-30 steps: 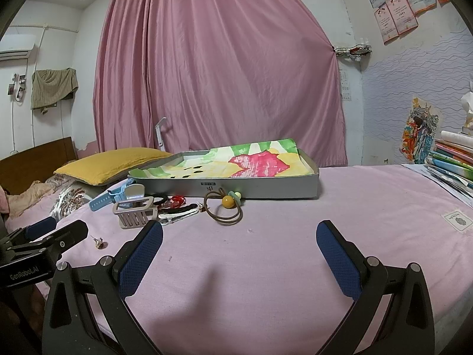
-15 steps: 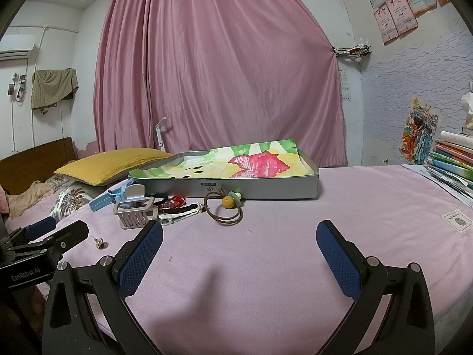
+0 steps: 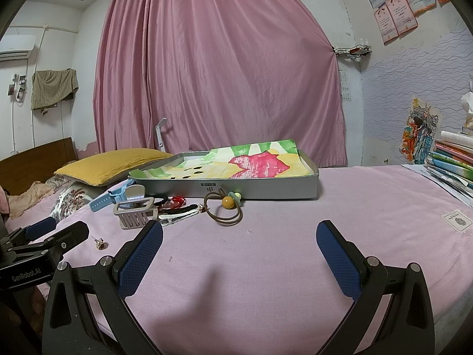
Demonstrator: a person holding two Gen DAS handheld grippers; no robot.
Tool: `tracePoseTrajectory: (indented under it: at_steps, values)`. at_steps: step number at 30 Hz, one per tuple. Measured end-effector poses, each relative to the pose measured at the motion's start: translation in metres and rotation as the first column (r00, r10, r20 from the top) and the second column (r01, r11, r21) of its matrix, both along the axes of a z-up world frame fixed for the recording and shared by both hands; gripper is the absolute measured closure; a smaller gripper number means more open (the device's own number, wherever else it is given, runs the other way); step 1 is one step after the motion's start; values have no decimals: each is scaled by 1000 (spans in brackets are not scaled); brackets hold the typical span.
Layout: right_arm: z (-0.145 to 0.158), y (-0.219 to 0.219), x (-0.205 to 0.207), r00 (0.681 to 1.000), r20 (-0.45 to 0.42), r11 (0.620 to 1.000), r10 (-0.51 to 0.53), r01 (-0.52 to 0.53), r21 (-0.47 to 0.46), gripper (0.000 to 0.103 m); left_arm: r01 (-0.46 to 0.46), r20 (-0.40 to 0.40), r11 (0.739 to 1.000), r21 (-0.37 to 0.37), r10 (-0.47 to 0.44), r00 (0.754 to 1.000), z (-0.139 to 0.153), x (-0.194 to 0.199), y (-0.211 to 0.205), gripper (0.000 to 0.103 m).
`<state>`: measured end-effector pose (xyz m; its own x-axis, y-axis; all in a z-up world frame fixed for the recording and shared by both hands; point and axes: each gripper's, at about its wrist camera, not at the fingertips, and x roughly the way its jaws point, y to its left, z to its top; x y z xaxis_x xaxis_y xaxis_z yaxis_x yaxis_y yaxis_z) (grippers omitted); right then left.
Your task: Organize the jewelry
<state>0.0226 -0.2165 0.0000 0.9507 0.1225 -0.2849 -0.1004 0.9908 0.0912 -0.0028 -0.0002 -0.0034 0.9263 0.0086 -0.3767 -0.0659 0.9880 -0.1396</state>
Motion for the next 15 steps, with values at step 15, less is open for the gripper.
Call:
tracePoseTrajectory:
  at_steps: [15]
  values:
    - [1,0,0,1000,3,1000,-2,2,-4,1,0,0,1000,2,0,1000,0,0,-1,0]
